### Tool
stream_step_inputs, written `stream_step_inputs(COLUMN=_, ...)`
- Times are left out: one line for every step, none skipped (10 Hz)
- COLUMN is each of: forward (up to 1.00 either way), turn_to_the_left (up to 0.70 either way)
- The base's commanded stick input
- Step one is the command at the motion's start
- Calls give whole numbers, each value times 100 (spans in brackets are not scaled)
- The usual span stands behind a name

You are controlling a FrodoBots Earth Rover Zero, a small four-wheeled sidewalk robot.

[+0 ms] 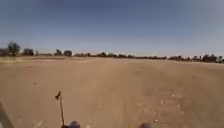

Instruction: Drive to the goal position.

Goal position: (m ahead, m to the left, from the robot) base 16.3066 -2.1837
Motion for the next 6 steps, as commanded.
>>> stream_step_inputs(forward=70, turn_to_the_left=0)
stream_step_inputs(forward=70, turn_to_the_left=0)
stream_step_inputs(forward=70, turn_to_the_left=0)
stream_step_inputs(forward=70, turn_to_the_left=0)
stream_step_inputs(forward=70, turn_to_the_left=0)
stream_step_inputs(forward=70, turn_to_the_left=0)
